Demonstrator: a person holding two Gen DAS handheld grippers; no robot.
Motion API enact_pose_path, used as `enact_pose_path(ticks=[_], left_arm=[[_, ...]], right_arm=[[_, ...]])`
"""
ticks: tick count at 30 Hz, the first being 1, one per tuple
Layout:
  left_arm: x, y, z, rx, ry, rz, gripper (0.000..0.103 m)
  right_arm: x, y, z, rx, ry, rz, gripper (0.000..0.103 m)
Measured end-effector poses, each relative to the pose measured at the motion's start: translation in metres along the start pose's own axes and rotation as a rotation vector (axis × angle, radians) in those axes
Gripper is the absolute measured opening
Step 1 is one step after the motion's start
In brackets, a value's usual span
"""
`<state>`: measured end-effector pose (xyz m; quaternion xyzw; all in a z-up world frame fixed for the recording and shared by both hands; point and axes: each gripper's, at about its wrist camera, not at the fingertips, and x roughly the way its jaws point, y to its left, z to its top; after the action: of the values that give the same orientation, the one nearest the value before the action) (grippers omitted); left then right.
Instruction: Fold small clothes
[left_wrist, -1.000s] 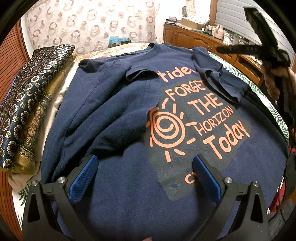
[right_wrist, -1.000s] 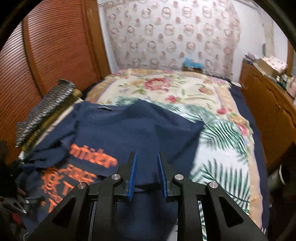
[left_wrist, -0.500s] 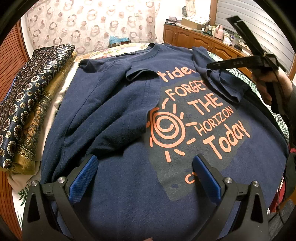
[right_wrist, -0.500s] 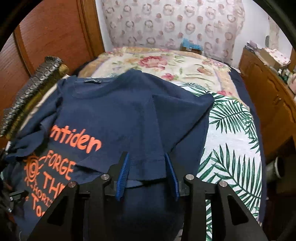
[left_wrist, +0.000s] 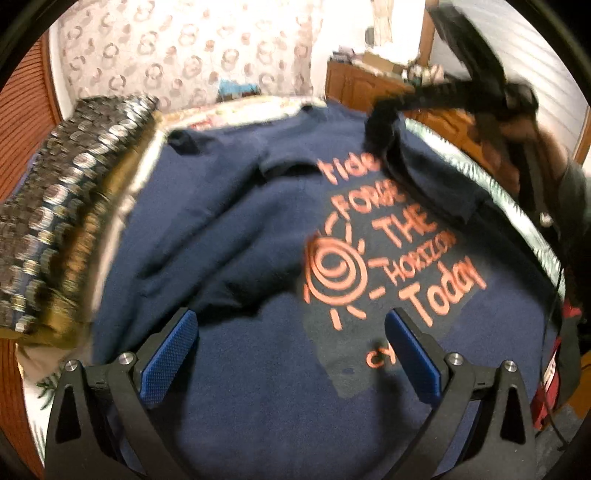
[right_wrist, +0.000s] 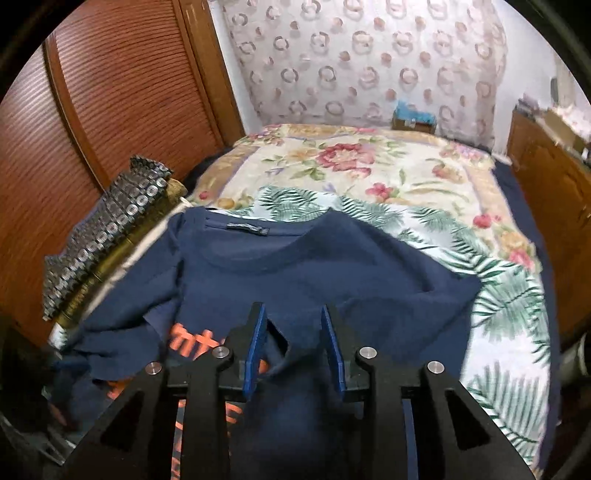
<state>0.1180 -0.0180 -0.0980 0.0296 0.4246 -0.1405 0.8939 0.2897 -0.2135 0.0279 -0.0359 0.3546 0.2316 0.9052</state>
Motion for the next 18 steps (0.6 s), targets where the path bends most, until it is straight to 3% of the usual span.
enact_pose_path(ticks=[4,9,11,12,14,18], left_arm=[[-0.027,0.017,0.015,-0.016,-0.098,0.011,0.102],[-0.038,0.039,0.041,-0.020,-0.149,0.012,0.090],[-0.034,0.044,0.054,-0.008,-0.146,0.016,0.074],[-0.030,0.045,0.058,-0.001,-0.142,0.020,0.071],[-0.018,0.048,0.072,0.014,-0.115,0.026,0.061],[0.008,0.050,0.090,0.031,-0.057,0.031,0.050]], right_arm=[[-0.004,-0.006,-0.015,-0.007,-0.002,-0.071,0.034],[-0.007,-0.018,-0.026,-0.010,0.010,-0.142,0.034],[-0.012,-0.024,-0.029,0.006,0.003,-0.150,0.035],[-0.013,-0.027,-0.030,0.013,0.001,-0.156,0.037],[-0.015,-0.031,-0.029,0.024,-0.006,-0.164,0.048],[-0.028,-0.030,-0.031,0.034,-0.038,-0.151,0.050]])
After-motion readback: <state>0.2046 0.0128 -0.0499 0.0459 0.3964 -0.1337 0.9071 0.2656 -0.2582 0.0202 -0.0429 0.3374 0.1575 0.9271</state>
